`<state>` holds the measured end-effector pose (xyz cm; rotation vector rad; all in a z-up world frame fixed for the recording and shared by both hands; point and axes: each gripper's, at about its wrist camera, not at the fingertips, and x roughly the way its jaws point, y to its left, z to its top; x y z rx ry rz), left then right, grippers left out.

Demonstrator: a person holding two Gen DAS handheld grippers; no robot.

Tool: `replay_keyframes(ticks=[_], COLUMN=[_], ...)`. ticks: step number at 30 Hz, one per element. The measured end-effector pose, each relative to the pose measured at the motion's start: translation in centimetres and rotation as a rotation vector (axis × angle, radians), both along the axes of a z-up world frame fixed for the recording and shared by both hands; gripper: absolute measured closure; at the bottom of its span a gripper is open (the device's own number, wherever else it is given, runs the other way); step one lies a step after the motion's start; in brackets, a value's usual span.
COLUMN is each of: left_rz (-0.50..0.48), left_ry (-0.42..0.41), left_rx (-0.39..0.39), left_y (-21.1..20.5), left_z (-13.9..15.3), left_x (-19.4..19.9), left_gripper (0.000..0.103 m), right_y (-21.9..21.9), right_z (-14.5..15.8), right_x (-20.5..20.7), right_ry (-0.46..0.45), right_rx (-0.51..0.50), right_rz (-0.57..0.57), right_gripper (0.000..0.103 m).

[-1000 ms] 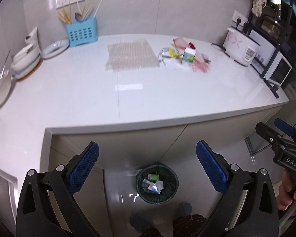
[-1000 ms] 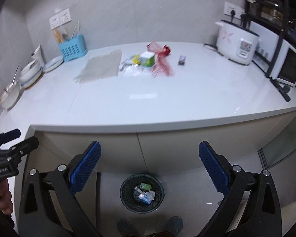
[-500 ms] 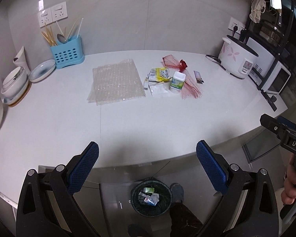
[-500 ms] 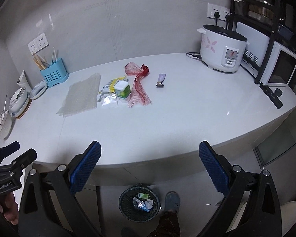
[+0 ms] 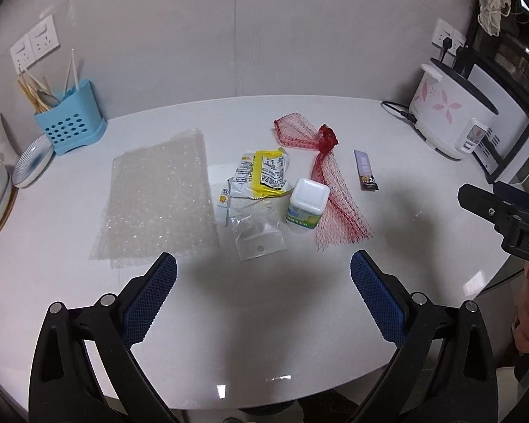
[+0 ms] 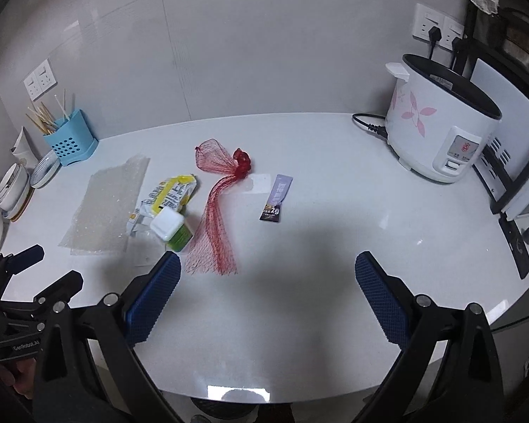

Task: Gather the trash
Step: 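Grasp the white square container with the left tool while the right tool grasps the purple sachet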

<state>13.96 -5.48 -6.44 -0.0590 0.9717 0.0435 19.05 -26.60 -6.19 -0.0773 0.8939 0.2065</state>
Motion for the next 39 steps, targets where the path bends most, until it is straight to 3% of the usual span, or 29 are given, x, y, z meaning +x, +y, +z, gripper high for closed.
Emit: replay_keyframes(ticks=[14,23,25,27,30,39], left_rz=[0.033,0.065,0.057,0.062,0.092,0.131], left_ry=[0.131,0.2,0.205,0.218,0.205,0.182], left_rx=[0.023,0.025,0.034,0.039,0.03,0.0], left_y=[-3.2,-3.5,-3.7,-3.8,-3.4,-2.1], left_z=[-6.4,-8.7,-8.9,-9.2,-8.9,-7.0], left_x=[9.3,11.9,12.2,12.5,12.6,12.2], left_gripper=[0.008,0.034,0.052,0.062,0.062,0.062], right_y=[-1.4,-0.5,-0.1,0.1,0.6,2.0], right_z=[-3.8,-6.5,-7.1,-7.7,-8.6,-11.7], right_x=[9.8,14.3,15.2,16.1,17.2,20.0], right_ry=[0.129,0.208,0.236,0.267,0.302,0.402], right_rx=[-0.045,-0.045,-0.041,-0.031,-0.03,-0.032], right_rz=[0.029,0.054,0.057,0.054,0.062,0.042], right_gripper=[0.008,0.008,0.01,0.011,0.013,0.032])
